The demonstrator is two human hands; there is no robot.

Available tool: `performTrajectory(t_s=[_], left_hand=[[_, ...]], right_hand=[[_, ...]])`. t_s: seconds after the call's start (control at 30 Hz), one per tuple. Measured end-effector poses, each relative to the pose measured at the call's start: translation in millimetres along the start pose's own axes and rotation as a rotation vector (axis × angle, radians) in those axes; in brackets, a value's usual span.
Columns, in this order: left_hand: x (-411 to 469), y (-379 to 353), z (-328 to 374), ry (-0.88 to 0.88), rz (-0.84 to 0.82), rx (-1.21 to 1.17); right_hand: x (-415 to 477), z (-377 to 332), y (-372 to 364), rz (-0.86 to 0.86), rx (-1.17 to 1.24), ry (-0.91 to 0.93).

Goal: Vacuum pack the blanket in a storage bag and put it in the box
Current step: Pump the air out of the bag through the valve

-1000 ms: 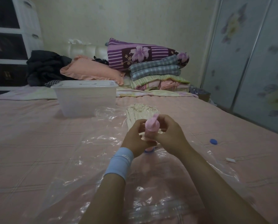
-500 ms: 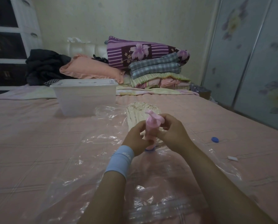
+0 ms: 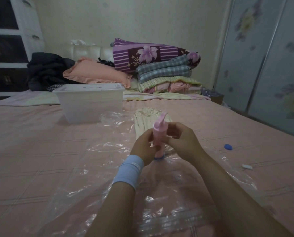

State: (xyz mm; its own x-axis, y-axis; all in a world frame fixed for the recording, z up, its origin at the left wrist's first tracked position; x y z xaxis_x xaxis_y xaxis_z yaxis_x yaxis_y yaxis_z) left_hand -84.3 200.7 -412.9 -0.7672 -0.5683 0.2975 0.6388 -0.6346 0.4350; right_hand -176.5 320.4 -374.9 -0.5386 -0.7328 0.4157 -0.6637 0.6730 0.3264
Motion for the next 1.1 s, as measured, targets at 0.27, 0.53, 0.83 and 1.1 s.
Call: performTrajectory(t_s=[0.27,0.53,0.83,1.1], left_hand=[[-2.4,3.4,13.4,0.014,0.081,-0.048],[-2.9,-10.8,33.2,-0.018,-0.018,-0.184],[-2.8,-83.0,69.8,0.064,-0.068,-0.384],[28.7,-157.7,109.4,-0.068,-0.167,0.186]], right_hand=[[0.3,6.8,-7.2,-0.046,0.011,-0.019],[2.6,17.0,22.0,0.167,0.311,-0.217],[-18.6,26.5,87.0,0.044,0.135,-0.326],[-30.9,63.7,179.6,0.237,-0.156,-0.409]])
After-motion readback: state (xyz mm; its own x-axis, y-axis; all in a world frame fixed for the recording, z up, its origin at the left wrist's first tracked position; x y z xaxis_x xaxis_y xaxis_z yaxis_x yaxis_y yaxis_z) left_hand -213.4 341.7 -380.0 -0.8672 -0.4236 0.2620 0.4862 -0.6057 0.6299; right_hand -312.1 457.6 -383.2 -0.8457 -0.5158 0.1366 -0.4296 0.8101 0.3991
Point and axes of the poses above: each hand's wrist, its own x-axis towards the middle knuckle, its own y-axis out of the back of the hand, z = x × y, the point moved 5 cm from there along x, towards the middle knuckle, and after that the axes turned 3 degrees about -z, right-handed, at the moved point
